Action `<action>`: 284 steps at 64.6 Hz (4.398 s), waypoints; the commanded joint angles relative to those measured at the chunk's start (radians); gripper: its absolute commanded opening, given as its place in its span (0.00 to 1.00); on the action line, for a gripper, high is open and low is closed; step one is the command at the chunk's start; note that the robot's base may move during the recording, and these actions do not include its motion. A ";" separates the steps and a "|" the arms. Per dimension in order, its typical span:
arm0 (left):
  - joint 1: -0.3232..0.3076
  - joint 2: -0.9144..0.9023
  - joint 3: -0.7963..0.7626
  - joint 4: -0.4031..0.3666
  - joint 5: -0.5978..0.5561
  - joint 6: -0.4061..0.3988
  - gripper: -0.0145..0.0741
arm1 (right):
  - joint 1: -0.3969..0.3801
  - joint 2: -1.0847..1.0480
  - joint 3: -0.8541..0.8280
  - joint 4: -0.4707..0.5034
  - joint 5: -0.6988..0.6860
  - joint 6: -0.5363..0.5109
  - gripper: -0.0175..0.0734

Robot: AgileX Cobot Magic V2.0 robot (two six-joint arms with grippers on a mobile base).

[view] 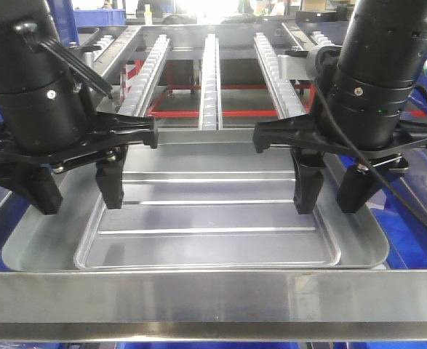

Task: Grab silver tray and place in blue box
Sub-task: 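Open both grippers and close them on the tray's side rims, then pull the gripped tray toward the robot off the conveyor shelf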

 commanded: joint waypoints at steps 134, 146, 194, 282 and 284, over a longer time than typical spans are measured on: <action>-0.007 0.026 -0.030 0.004 -0.029 -0.012 0.15 | 0.001 0.030 -0.029 0.000 -0.050 0.023 0.25; -0.007 0.026 -0.030 0.009 -0.029 -0.012 0.15 | 0.001 0.030 -0.029 0.000 -0.050 0.023 0.25; -0.022 -0.146 -0.032 -0.014 0.098 -0.012 0.15 | 0.052 -0.120 -0.054 -0.031 0.030 0.176 0.26; -0.266 -0.379 0.188 0.098 0.193 -0.272 0.15 | 0.263 -0.386 0.214 -0.202 0.076 0.443 0.26; -0.266 -0.379 0.188 0.098 0.193 -0.272 0.15 | 0.263 -0.386 0.214 -0.202 0.076 0.443 0.26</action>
